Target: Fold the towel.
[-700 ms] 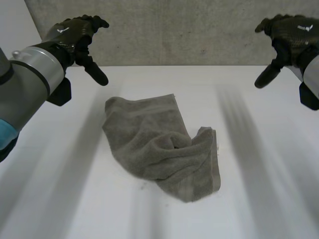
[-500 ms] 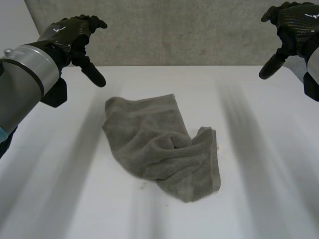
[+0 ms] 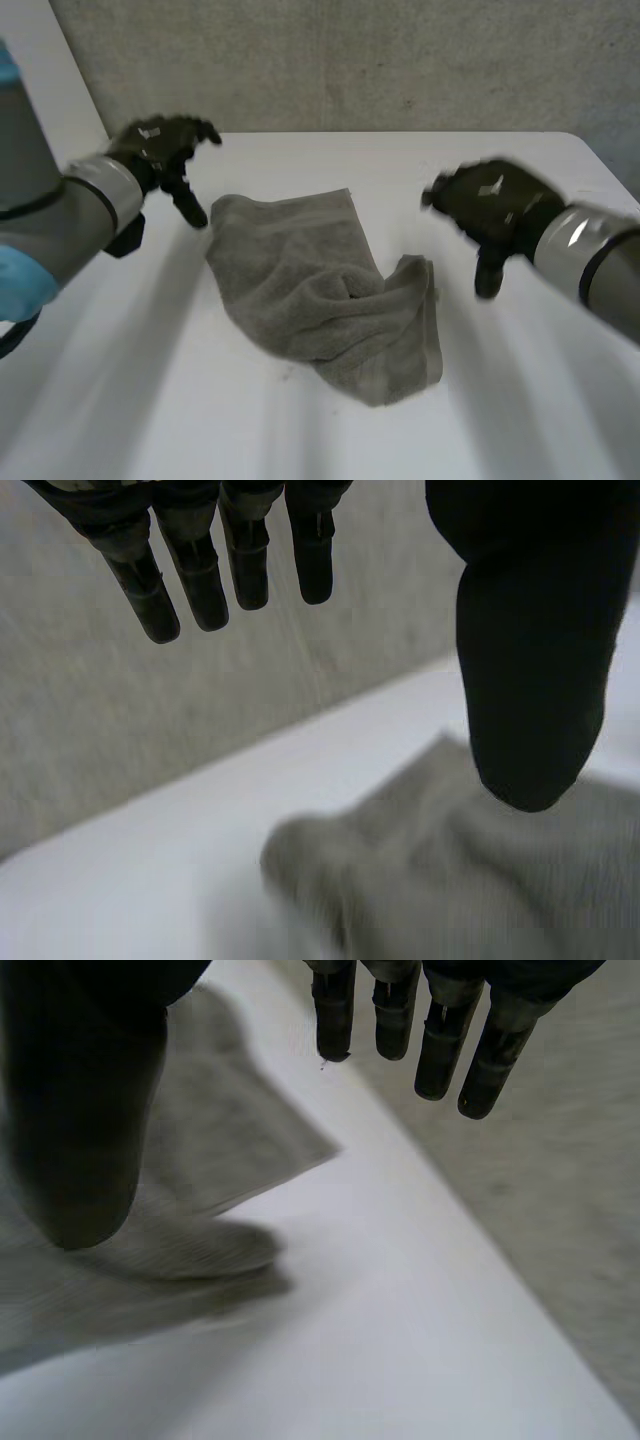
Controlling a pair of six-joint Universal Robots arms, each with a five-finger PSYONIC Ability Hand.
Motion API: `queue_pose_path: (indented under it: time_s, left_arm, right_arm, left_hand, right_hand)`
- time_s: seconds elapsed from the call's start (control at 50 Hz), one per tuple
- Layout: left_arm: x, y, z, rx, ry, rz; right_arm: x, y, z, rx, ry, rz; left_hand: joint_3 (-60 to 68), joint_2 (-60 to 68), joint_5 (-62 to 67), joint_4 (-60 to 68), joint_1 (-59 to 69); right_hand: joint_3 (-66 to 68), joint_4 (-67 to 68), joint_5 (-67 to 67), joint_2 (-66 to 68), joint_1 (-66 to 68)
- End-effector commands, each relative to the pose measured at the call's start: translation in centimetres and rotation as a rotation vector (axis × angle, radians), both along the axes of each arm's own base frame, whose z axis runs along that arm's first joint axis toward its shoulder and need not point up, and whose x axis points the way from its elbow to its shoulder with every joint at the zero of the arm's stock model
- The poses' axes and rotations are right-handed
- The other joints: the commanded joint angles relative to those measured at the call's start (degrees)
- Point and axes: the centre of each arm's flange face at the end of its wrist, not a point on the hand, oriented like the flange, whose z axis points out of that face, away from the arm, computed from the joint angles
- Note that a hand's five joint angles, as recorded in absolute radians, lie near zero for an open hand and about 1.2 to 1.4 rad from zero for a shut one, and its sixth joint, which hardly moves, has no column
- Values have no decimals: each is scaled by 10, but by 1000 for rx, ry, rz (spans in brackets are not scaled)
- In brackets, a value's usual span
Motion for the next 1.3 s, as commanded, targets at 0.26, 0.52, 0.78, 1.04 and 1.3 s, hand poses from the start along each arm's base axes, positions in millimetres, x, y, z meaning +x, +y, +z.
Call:
queue_pose_path:
  time_s: [0.26, 0.52, 0.78, 1.04, 1.3]
  left_arm:
    - [-7, -38, -123, 68, -251, -115]
    - [-11, -42, -135, -18, -261, -121]
    - [3, 7, -23, -203, -196, -96]
    - [29, 73, 102, -428, 18, -49]
    - [1, 0, -13, -86, -78, -67]
  right_arm:
    - [14, 60, -115, 73, 66, 172]
    - [17, 48, -138, 76, 68, 153]
    - [-5, 38, 13, -252, -129, 53]
    - [-37, 28, 115, -272, -299, -19]
    - [-12, -69, 4, 85, -189, -48]
  left_hand:
    - [8, 8, 7, 8, 8]
    - [621, 621, 620, 621, 621]
    - [622, 622, 621, 622, 622]
    - [622, 622, 621, 622, 622]
    - [622, 622, 621, 622, 622]
  right_hand:
    - [25, 13, 26, 23, 29]
    - [663, 651, 663, 661, 667]
    - [664, 652, 664, 662, 668]
    - [664, 652, 664, 662, 668]
    - [664, 652, 664, 662, 668]
